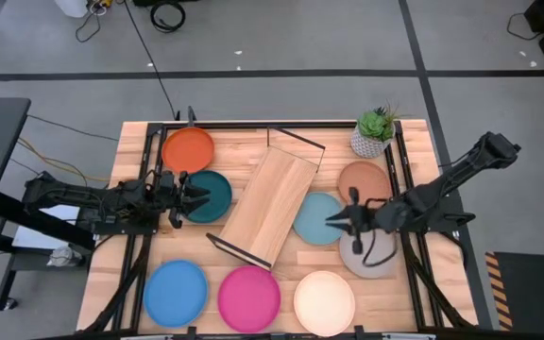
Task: Place and stack plates onto a shelf
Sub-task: Put the light blue plate on the shelf
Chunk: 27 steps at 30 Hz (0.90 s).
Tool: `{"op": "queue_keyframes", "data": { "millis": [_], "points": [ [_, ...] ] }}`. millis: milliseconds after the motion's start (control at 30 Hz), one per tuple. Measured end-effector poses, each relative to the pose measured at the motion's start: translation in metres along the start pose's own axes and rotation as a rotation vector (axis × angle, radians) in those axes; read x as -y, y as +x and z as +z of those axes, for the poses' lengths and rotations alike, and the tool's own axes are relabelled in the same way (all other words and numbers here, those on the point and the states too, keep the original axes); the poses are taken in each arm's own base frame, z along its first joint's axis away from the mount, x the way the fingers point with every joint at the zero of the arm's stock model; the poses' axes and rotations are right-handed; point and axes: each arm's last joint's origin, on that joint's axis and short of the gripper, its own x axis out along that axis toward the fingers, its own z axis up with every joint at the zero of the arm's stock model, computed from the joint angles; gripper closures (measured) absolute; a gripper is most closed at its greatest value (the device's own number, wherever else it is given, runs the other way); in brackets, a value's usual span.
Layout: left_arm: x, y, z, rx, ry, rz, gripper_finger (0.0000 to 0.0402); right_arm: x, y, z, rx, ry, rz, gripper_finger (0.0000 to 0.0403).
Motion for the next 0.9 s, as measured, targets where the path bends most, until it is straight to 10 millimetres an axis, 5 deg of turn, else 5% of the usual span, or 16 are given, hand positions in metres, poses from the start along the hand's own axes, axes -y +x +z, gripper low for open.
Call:
{"op": "queue_keyframes", "data": {
  "millis": [900],
  "points": [
    [0.0,0.0,0.0,-0.002,0.003,0.001,0.026,-0.043,0.102,-0.019,-0.669,-0.092,-0.057,0.0211]
  ]
}}
